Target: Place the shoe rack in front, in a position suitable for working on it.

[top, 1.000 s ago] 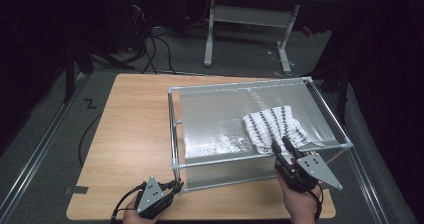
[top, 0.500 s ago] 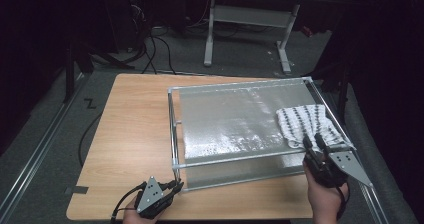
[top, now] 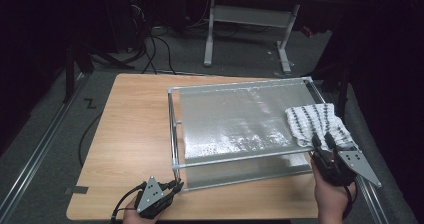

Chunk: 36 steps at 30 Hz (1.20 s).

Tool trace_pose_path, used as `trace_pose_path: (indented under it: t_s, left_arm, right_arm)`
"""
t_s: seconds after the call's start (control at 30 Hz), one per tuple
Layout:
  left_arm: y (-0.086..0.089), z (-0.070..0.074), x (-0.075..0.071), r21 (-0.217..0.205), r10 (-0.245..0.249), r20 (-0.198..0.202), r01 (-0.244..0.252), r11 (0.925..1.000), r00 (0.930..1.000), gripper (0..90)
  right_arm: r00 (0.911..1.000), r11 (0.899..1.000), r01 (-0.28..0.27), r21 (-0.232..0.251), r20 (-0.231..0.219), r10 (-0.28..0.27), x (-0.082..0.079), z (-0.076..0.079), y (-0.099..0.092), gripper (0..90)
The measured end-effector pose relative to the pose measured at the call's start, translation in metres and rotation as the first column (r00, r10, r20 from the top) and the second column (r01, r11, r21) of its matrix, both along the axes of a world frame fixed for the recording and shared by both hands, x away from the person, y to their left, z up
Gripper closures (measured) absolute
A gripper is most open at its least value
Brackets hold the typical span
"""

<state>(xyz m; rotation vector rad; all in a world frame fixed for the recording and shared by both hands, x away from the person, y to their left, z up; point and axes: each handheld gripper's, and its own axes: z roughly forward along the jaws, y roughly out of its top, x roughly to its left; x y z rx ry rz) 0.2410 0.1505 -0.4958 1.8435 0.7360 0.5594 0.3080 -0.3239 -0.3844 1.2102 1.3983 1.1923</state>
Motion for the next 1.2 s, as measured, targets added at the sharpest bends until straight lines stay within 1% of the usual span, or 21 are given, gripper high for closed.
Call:
trace_pose_path:
  t_s: [0.1, 0.2, 0.3, 0.47, 0.57, 0.7, 0.77, 0.8, 0.83, 0.87, 0.97, 1.0, 1.03, 1.07, 1.13, 1.17, 1.2]
  left_arm:
    - [0.0, 0.0, 0.0, 0.001, 0.001, 0.0, -0.001, 1.0, 1.0, 80.4]
    - [0.0, 0.0, 0.0, 0.0, 0.001, 0.001, -0.001, 1.0, 1.0, 80.4]
    - [0.0, 0.0, 0.0, 0.0, 0.001, 0.001, -0.001, 1.0, 1.0, 80.4]
    - [0.0, 0.0, 0.0, -0.001, 0.001, 0.001, -0.001, 1.0, 1.0, 80.4]
    - [0.0, 0.0, 0.0, -0.002, 0.001, 0.001, -0.001, 1.0, 1.0, 80.4]
    - [0.0, 0.0, 0.0, -0.002, 0.001, 0.001, -0.001, 1.0, 1.0, 80.4]
    - [0.0, 0.0, 0.0, -0.001, 0.001, 0.001, -0.001, 1.0, 1.0, 80.4]
    - [0.0, 0.0, 0.0, -0.001, 0.001, 0.001, -0.001, 1.0, 1.0, 80.4]
    - [0.0, 0.0, 0.0, 0.0, 0.001, 0.001, -0.001, 1.0, 1.0, 80.4]
    - [0.0, 0.0, 0.0, 0.0, 0.001, 0.001, -0.001, 1.0, 1.0, 80.4]
    - [0.0, 0.0, 0.0, 0.0, 0.001, 0.001, -0.001, 1.0, 1.0, 80.4]
    - [0.0, 0.0, 0.0, 0.001, 0.001, 0.001, -0.001, 1.0, 1.0, 80.4]
    - [0.0, 0.0, 0.0, 0.001, 0.001, 0.001, -0.001, 1.0, 1.0, 80.4]
    - [0.0, 0.0, 0.0, 0.001, 0.001, 0.001, -0.001, 1.0, 1.0, 80.4]
    - [0.0, 0.0, 0.0, 0.0, 0.0, 0.001, 0.0, 1.0, 1.0, 80.4]
    - [0.0, 0.0, 0.0, 0.001, 0.0, 0.001, 0.0, 1.0, 1.0, 80.4]
    - [0.0, 0.0, 0.0, 0.001, 0.0, 0.001, 0.0, 1.0, 1.0, 80.4]
  right_arm:
    - [1.0, 1.0, 0.0, 0.001, 0.0, 0.0, 0.0, 0.0, 0.0, 59.2]
    - [1.0, 1.0, 0.004, -0.001, 0.002, -0.004, 0.001, 0.0, -0.001, 55.4]
    - [1.0, 1.0, 0.008, 0.007, -0.001, -0.008, 0.002, 0.0, -0.002, 52.2]
    - [1.0, 1.0, 0.0, 0.022, -0.01, 0.0, 0.003, 0.001, -0.002, 51.0]
    - [0.9994, 0.999, -0.027, 0.042, -0.022, 0.028, 0.003, 0.001, -0.001, 52.4]
    - [0.9983, 0.998, -0.051, 0.043, -0.026, 0.053, 0.002, 0.001, 0.005, 52.6]
    - [0.9964, 0.996, -0.078, 0.038, -0.029, 0.079, 0.001, 0.001, 0.014, 52.6]
    - [0.9964, 0.996, -0.078, 0.038, -0.029, 0.079, 0.001, 0.001, 0.014, 52.6]
    - [0.9947, 0.995, -0.098, 0.034, -0.028, 0.099, -0.001, 0.001, 0.021, 52.5]
    - [0.9947, 0.995, -0.098, 0.034, -0.028, 0.099, -0.001, 0.001, 0.021, 52.5]
    - [0.9906, 0.991, -0.132, 0.034, -0.032, 0.133, -0.003, 0.001, 0.032, 52.5]
    - [0.9867, 0.987, -0.158, 0.04, -0.033, 0.159, -0.005, 0.001, 0.04, 52.5]
    - [0.9846, 0.985, -0.171, 0.037, -0.032, 0.172, -0.006, 0.0, 0.044, 52.4]
    - [0.9846, 0.985, -0.171, 0.037, -0.032, 0.172, -0.006, 0.0, 0.044, 52.4]
    - [0.978, 0.978, -0.204, 0.047, -0.035, 0.206, -0.008, 0.001, 0.053, 52.3]
    - [0.9708, 0.97, -0.234, 0.06, -0.041, 0.236, -0.011, 0.001, 0.062, 52.0]
    - [0.9673, 0.967, -0.248, 0.064, -0.039, 0.251, -0.012, 0.001, 0.067, 52.0]
